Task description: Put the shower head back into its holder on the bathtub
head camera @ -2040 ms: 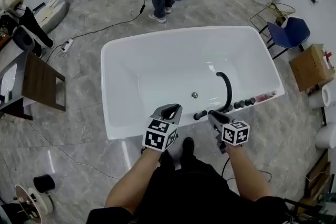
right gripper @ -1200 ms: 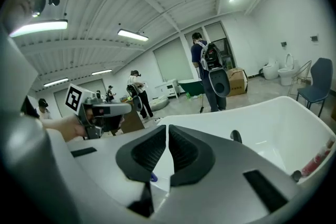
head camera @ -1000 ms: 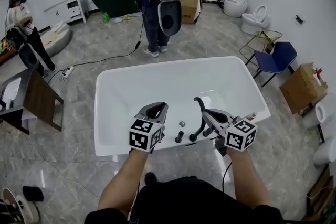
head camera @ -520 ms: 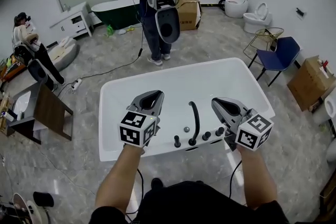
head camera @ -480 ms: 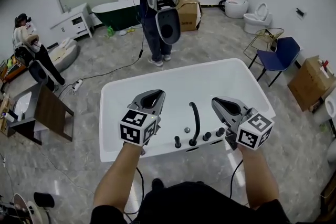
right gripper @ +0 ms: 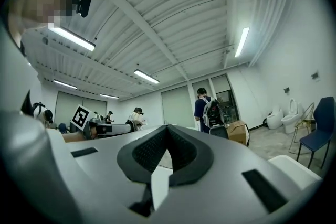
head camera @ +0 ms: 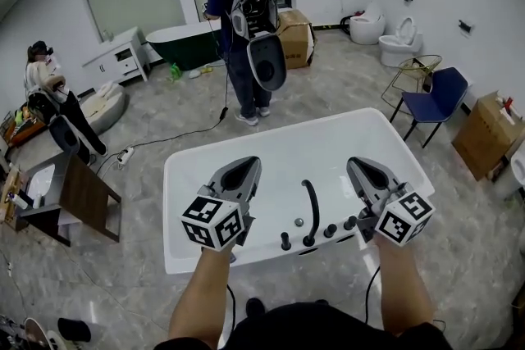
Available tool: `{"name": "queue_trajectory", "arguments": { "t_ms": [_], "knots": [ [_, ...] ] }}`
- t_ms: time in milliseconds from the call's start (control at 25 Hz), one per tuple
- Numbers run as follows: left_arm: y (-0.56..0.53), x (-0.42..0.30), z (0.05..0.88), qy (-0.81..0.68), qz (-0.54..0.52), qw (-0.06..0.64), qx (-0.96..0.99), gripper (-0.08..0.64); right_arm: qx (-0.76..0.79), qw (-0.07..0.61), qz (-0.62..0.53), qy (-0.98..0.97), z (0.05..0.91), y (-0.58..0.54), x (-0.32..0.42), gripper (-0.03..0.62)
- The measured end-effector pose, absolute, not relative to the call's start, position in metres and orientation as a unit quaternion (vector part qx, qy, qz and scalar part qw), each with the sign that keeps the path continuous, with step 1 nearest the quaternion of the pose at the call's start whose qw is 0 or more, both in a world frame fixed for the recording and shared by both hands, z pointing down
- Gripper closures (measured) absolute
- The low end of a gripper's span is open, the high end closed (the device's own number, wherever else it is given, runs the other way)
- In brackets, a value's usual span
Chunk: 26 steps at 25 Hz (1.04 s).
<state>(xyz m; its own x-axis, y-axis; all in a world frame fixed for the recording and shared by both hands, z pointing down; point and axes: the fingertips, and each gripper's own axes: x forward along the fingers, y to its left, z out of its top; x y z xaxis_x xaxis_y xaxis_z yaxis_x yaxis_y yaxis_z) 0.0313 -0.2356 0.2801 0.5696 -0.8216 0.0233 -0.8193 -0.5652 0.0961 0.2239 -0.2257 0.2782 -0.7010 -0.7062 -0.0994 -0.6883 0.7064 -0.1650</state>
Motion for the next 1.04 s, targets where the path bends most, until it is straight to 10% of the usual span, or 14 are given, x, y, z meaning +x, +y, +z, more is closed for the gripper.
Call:
{"name": "queue_trajectory", "arguments": {
  "t_ms": [1040],
  "knots": [
    [-0.24, 0.033, 0.318, -0.484, 0.046, 0.037, 0.873, 0.545, -0.369, 0.061, -0.059, 0.925, 0.294, -0.212, 0.213, 0.577]
  ]
}}
